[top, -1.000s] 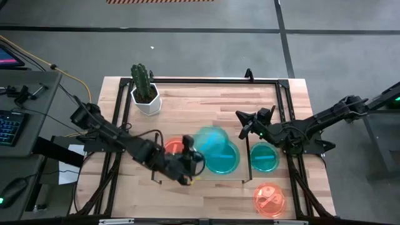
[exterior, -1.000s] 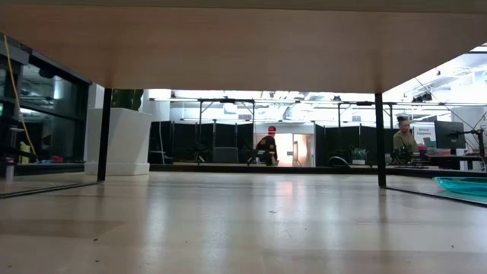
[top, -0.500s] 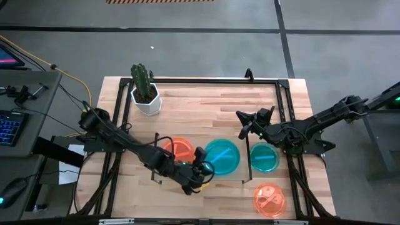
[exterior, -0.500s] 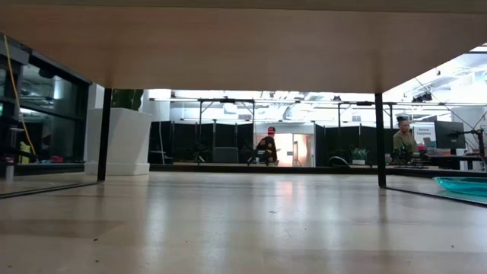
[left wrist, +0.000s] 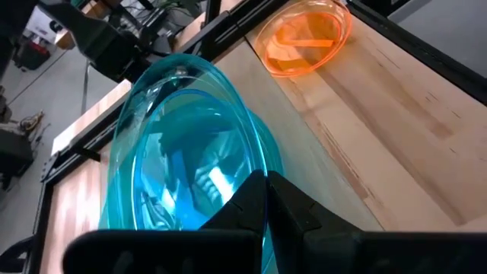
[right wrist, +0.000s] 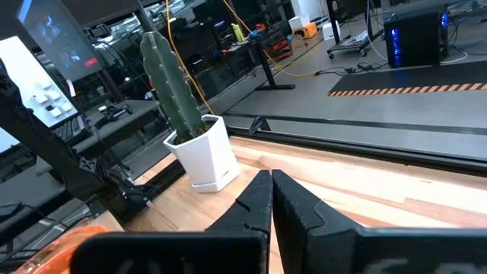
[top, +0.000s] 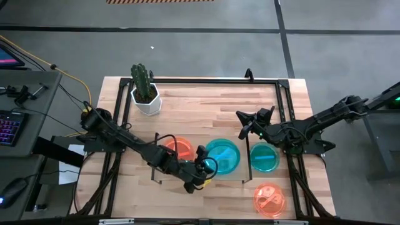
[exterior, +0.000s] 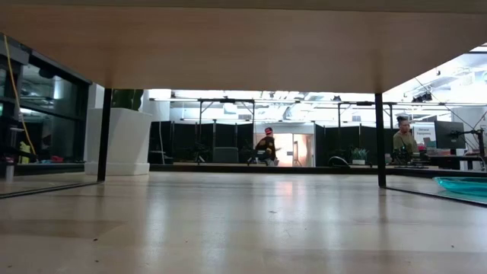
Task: Place and stack plates onto a shelf
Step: Stack the top blue transparent plate on top of the blue transparent plate, then stack the blue transparent plate on top of the blue transparent plate
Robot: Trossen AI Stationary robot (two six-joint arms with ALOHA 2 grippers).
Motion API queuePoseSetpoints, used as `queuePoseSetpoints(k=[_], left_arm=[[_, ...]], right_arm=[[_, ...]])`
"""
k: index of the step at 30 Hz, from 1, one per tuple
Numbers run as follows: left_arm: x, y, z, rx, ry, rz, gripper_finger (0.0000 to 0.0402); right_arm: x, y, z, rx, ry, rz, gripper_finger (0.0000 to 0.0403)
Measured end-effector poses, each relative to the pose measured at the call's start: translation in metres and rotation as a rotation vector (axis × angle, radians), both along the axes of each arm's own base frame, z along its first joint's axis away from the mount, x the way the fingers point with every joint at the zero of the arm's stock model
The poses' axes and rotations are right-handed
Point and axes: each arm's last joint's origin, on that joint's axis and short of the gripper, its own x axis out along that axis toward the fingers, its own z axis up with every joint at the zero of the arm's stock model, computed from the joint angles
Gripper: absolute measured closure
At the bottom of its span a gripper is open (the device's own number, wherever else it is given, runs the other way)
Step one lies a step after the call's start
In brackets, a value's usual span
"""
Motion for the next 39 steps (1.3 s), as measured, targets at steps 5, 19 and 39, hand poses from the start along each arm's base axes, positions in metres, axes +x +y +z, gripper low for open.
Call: queuePoseSetpoints(k=[5, 19, 39], left_arm=[[0.001, 0.002, 0.000, -0.008, 0.004, -0.005, 0.0401], [0.006, 0.014, 0.000, -0.006, 0.005, 0.028, 0.0328], [-0.038, 0.017, 0.045, -0.014, -0.037, 0.204, 0.0266]], right_arm=[[0.000, 0.000, 0.000, 0.000, 0.000, 0.000, 0.0402], [0.000, 0.000, 0.000, 0.000, 0.000, 0.000, 0.0402], [0.000, 0.000, 0.000, -0.002, 0.006, 0.006, 0.0402]])
